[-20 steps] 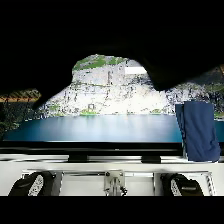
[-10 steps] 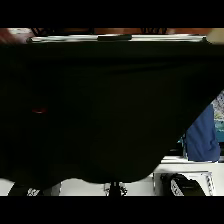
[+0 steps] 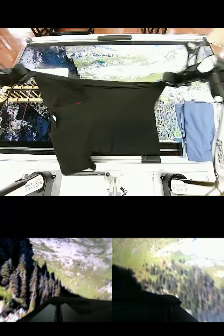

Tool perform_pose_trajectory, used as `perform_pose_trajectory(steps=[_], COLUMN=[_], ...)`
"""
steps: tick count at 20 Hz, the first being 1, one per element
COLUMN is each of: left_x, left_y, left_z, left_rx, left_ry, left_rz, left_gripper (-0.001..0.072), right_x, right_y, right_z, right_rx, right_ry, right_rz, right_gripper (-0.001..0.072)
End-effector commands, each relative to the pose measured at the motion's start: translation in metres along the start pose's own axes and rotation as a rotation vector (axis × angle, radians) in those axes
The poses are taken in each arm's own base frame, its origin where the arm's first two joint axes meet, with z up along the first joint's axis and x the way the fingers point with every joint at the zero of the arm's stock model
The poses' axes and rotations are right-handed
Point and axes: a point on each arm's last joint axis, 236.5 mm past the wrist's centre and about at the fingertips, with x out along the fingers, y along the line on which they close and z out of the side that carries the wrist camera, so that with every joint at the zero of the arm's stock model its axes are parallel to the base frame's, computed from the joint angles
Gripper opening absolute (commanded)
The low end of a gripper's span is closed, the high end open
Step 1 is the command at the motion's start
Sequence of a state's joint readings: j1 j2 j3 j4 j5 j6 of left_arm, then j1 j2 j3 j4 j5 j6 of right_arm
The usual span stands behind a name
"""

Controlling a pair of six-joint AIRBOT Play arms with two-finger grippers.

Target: Fold the shirts.

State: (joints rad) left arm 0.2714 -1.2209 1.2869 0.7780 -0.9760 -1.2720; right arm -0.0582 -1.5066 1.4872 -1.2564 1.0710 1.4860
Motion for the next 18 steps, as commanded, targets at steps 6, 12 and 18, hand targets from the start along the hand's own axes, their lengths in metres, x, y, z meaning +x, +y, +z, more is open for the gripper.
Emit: perform_pose_trajectory(steps=[6, 12, 18], left_x=[0.159, 0.189, 0.142], left_y=[0.076, 0.070, 0.065], left_z=[-0.018, -0.048, -0.104], left_rx=[-0.159, -0.087, 0.067], left_ry=[-0.101, -0.042, 0.337], left_rz=[0.071, 0.075, -0.001], left_gripper=[0.0035, 0.0036, 0.0034], right_x=[0.101, 0.096, 0.070], right_y=[-0.031, -0.031, -0.030], right_z=[0.053, 0.059, -0.010], right_rx=[0.125, 0.122, -0.005], right_ry=[-0.239, -0.263, 0.044], right_rz=[0.014, 0.012, -0.039], right_gripper=[0.0065, 0.0066, 0.0066])
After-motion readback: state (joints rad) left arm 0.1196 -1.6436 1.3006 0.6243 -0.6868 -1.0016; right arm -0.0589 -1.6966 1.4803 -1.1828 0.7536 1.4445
